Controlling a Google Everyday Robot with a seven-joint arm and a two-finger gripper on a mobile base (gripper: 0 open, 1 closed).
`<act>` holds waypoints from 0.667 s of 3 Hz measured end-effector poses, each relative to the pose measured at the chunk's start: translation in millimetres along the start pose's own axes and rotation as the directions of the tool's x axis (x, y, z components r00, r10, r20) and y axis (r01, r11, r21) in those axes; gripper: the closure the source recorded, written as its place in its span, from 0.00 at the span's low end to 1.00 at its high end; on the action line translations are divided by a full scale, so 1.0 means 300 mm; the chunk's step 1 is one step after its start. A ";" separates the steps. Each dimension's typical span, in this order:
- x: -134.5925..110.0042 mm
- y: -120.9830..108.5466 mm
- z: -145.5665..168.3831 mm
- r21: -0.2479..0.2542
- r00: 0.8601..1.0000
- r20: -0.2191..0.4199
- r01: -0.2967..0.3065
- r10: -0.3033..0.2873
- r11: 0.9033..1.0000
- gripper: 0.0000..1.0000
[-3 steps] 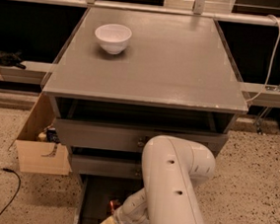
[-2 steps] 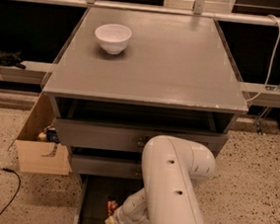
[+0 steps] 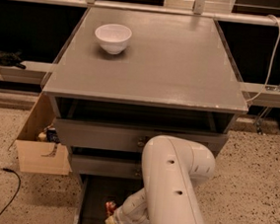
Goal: Pick coke can from bottom drawer and place on counter
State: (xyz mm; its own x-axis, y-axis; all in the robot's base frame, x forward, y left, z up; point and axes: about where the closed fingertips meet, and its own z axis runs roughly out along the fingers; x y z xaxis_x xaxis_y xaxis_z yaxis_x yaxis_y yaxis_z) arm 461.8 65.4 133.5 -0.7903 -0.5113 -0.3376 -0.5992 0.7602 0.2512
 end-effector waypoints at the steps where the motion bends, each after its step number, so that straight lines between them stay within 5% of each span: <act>1: 0.000 0.000 0.000 0.000 1.000 0.000 0.000 0.000 1.000 1.00; 2: 0.000 0.000 0.000 0.000 1.000 0.000 0.000 0.000 1.000 1.00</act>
Offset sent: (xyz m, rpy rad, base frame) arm 0.0000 0.0000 0.0000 0.0000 0.0000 0.0000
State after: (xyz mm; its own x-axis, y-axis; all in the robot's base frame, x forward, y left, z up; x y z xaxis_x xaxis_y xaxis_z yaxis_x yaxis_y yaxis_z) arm 461.7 65.4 133.5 -0.7903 -0.5114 -0.3376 -0.5992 0.7601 0.2513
